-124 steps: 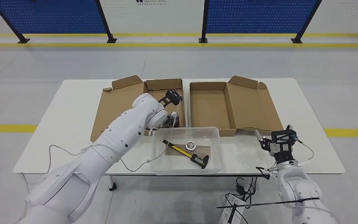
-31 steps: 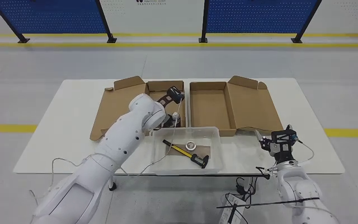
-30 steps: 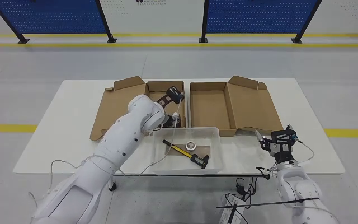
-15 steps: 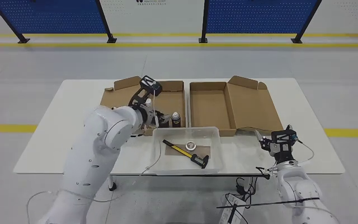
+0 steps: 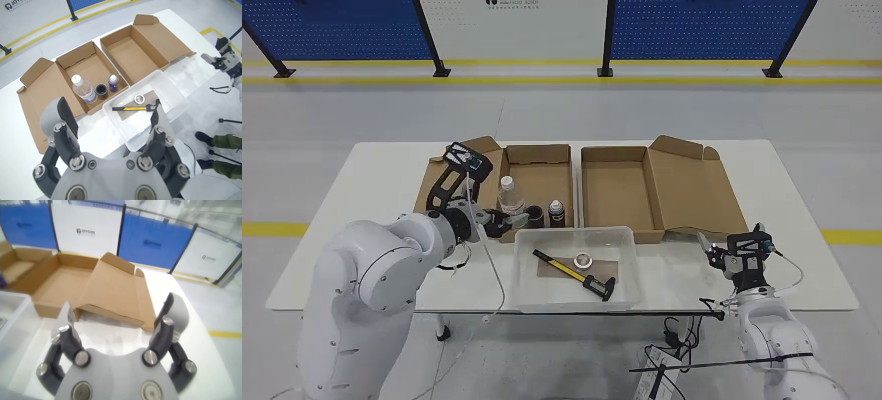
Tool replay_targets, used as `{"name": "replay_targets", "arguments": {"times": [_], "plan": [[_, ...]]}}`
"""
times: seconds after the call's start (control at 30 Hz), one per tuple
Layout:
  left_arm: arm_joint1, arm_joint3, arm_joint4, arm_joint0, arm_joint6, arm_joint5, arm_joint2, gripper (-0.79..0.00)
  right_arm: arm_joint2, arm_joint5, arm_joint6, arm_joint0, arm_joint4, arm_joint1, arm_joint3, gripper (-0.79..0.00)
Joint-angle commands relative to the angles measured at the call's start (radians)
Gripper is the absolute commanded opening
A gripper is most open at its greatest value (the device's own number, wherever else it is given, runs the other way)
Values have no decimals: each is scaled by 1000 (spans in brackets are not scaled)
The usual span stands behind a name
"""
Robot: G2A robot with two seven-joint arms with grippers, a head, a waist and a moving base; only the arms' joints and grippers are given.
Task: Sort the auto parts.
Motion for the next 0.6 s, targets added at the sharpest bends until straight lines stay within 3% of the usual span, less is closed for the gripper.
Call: {"name": "replay_targets", "arguments": {"times": [0.0, 0.37, 0.43, 0.57], "plan": [[1, 12, -6, -2, 21, -5, 5, 0, 0, 0, 0, 0, 0, 0, 0, 0], [2, 39, 5, -14, 15, -12, 29, 0, -5, -35, -4, 31, 83, -7, 13, 0], [2, 39, 5, -14, 15, -12, 29, 0, -9, -74, 10, 49, 122, -7, 27, 0], [2, 39, 5, -14, 15, -12, 29, 0, -13, -263, 104, 78, 219, -1, 44, 0]]}}
